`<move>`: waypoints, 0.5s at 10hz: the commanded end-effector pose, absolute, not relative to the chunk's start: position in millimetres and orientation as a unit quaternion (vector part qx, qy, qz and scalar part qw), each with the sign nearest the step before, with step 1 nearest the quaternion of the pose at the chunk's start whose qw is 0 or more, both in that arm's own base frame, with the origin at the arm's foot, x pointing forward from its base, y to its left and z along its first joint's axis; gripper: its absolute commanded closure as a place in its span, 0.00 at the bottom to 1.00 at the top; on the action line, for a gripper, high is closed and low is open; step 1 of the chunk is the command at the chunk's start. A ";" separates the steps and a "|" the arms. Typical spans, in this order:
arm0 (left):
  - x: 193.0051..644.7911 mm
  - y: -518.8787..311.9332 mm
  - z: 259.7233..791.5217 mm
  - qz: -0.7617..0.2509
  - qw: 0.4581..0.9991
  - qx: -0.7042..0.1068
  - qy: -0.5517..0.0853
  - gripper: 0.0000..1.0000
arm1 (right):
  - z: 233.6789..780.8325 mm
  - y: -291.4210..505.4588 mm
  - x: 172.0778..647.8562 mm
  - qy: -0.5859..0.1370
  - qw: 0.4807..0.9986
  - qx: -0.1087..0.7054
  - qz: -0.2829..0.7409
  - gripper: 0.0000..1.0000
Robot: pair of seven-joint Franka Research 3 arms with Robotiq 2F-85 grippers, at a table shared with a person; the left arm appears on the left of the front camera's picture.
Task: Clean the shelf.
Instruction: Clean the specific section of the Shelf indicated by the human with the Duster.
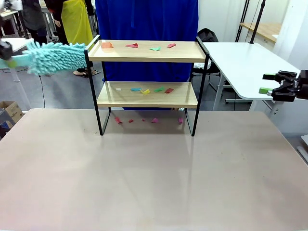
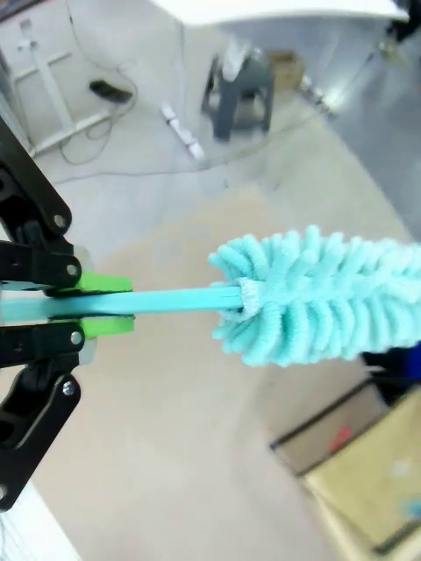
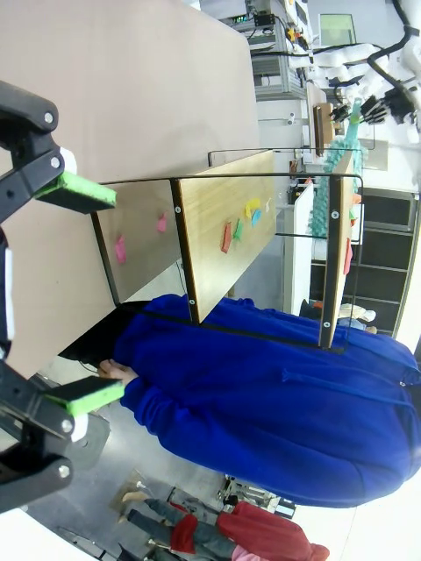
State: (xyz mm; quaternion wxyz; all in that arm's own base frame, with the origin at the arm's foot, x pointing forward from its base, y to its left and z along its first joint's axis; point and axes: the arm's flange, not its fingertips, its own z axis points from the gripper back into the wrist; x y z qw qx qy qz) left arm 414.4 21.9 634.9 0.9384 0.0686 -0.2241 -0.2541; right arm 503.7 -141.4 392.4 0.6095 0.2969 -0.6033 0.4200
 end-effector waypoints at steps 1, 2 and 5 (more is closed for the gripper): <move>390.6 34.4 659.6 -0.340 0.910 0.154 -0.182 0.87 | 394.9 -139.9 504.1 -0.605 0.607 0.296 0.421 0.00; 371.9 41.2 671.6 -0.390 0.890 0.172 -0.159 0.87 | 394.9 -139.9 504.1 -0.605 0.607 0.296 0.421 0.00; 324.5 35.0 677.8 -0.543 0.818 0.170 -0.082 0.87 | 394.9 -139.9 504.1 -0.605 0.607 0.296 0.421 0.00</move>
